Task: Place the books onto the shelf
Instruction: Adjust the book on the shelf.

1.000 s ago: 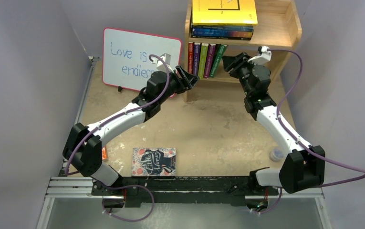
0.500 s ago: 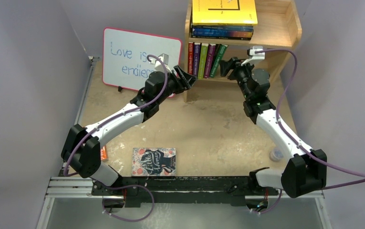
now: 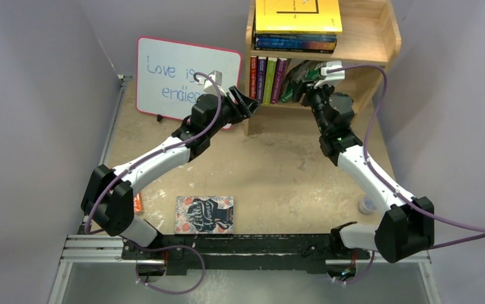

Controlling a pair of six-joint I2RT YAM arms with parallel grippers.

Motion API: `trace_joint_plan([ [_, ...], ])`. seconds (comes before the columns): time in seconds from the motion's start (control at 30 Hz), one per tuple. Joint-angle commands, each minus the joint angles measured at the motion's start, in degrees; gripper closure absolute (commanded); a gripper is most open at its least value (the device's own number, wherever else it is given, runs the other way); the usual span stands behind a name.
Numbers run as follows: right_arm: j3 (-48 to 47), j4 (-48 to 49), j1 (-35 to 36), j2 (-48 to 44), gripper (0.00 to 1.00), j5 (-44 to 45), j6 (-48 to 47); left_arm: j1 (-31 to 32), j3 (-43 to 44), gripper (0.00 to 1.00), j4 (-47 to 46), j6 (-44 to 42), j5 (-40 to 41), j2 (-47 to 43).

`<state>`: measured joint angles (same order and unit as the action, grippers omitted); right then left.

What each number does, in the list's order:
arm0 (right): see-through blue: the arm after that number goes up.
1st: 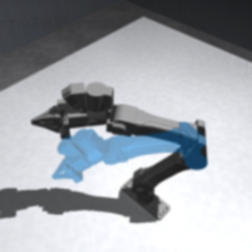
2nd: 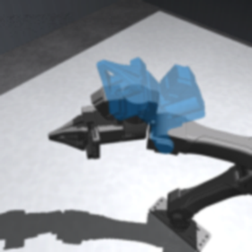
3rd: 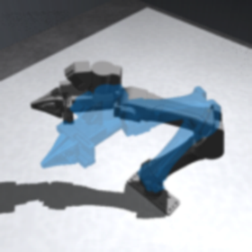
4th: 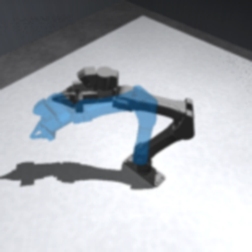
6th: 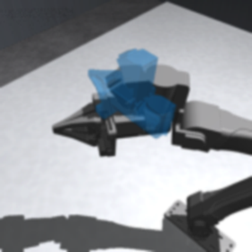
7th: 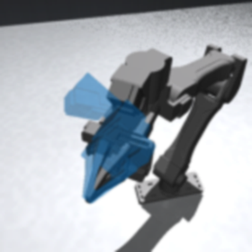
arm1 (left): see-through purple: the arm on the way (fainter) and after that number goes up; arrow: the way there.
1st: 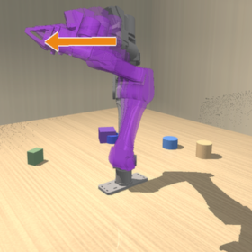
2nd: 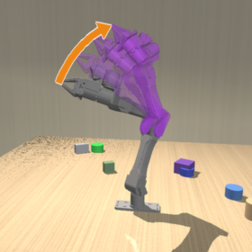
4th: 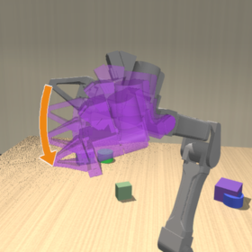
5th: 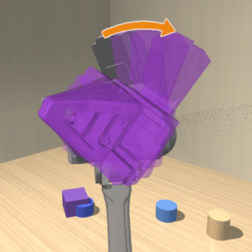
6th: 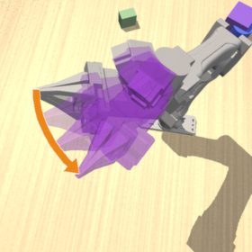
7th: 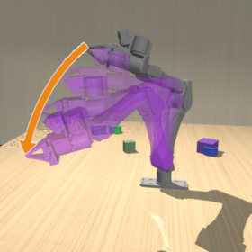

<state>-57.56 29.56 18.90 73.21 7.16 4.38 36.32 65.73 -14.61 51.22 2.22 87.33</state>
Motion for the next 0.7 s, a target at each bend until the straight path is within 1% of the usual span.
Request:
trace_joint_plan([
  [0.0, -4.22, 5.43, 2.91, 1.54, 0.35, 9.00, -5.54, -0.79, -0.22, 0.42, -2.11, -1.04, 0.53, -1.65],
  [0.13, -5.45, 7.36, 5.41, 3.09, 0.42, 16.60, -7.02, -1.08, -0.58, 0.42, -2.09, -0.77, 0.58, -1.64],
  [0.23, -5.80, 8.78, 6.19, 3.76, 0.52, 19.99, -6.59, -1.19, -0.65, 0.42, -2.09, -0.63, 0.53, -1.69],
  [0.33, -5.96, 9.91, 6.88, 4.19, 0.65, 20.51, -8.55, -1.25, -0.66, 0.42, -1.93, -0.61, 0.46, -1.77],
  [0.37, -6.12, 10.11, 7.35, 4.24, 0.70, 20.13, -10.29, -1.31, -0.67, 0.42, -1.89, -0.61, 0.37, -1.85],
  [0.47, -6.80, 10.12, 9.01, 3.96, 0.80, 18.05, -17.86, -1.38, -0.69, 0.42, -1.84, -0.68, 0.46, -1.97],
  [0.57, -8.32, 7.24, 9.67, 3.08, 0.83, 16.56, -23.23, -1.42, -0.66, 0.42, -1.98, -0.68, 0.39, -2.08],
  [0.67, -8.59, 6.75, 10.04, 2.56, 0.82, 14.92, -24.75, -1.51, -0.82, 0.42, -2.27, -0.61, 0.40, -1.93],
])
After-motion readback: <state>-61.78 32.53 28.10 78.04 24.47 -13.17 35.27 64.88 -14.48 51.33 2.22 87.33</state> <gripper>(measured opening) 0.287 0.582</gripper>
